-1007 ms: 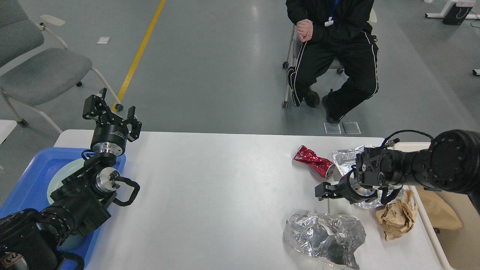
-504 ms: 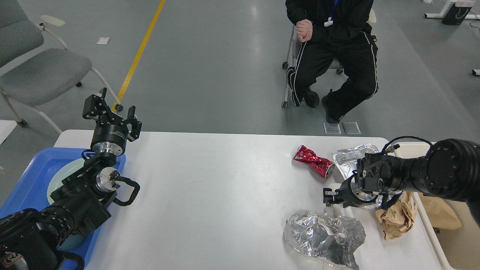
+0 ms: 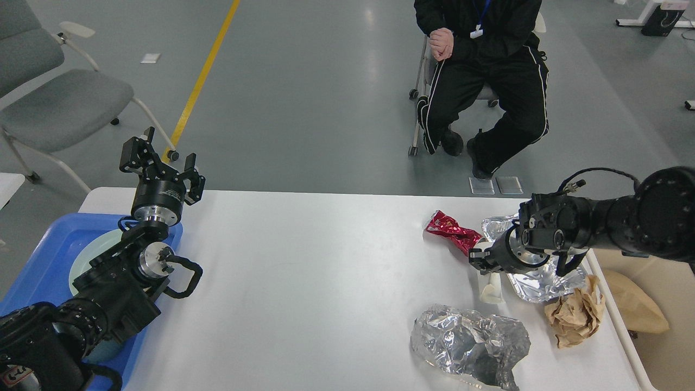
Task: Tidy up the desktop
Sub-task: 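Lower the right gripper and grasp the small white tube, then lift the white tube and drop it into the white bin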
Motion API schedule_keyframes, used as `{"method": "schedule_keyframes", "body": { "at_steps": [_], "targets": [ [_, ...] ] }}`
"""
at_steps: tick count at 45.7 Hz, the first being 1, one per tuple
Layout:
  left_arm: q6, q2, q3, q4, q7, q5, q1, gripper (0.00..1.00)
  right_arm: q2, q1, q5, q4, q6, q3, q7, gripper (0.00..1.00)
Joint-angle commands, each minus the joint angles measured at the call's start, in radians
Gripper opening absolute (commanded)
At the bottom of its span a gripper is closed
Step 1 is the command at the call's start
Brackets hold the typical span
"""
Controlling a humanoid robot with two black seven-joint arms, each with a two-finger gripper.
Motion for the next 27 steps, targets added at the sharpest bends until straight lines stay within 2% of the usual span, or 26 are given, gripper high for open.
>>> {"method": "schedule_keyframes", "body": {
  "at_steps": [1, 9, 21, 27],
  "targets": [
    [0.000, 0.000, 0.000, -0.001, 0.000, 0.000, 0.000, 0.96, -0.072, 0.161, 0.000, 0.121, 0.001, 0.002, 0.008, 0.00],
    [0.000, 0.000, 0.000, -0.001, 0.000, 0.000, 0.000, 0.96, -0.172, 0.369, 0.000, 0.214, 0.028, 0.008, 0.009, 0.00],
    [0.000, 0.000, 0.000, -0.001, 0.000, 0.000, 0.000, 0.96, -0.379, 0.610, 0.000, 0.215, 0.257, 0.116, 0.006, 0.00],
    [0.000, 0.000, 0.000, 0.001, 0.000, 0.000, 0.000, 0.96, -0.420, 0.678, -0.002, 0.211, 0.295, 0.117, 0.003, 0.00]
  ]
}}
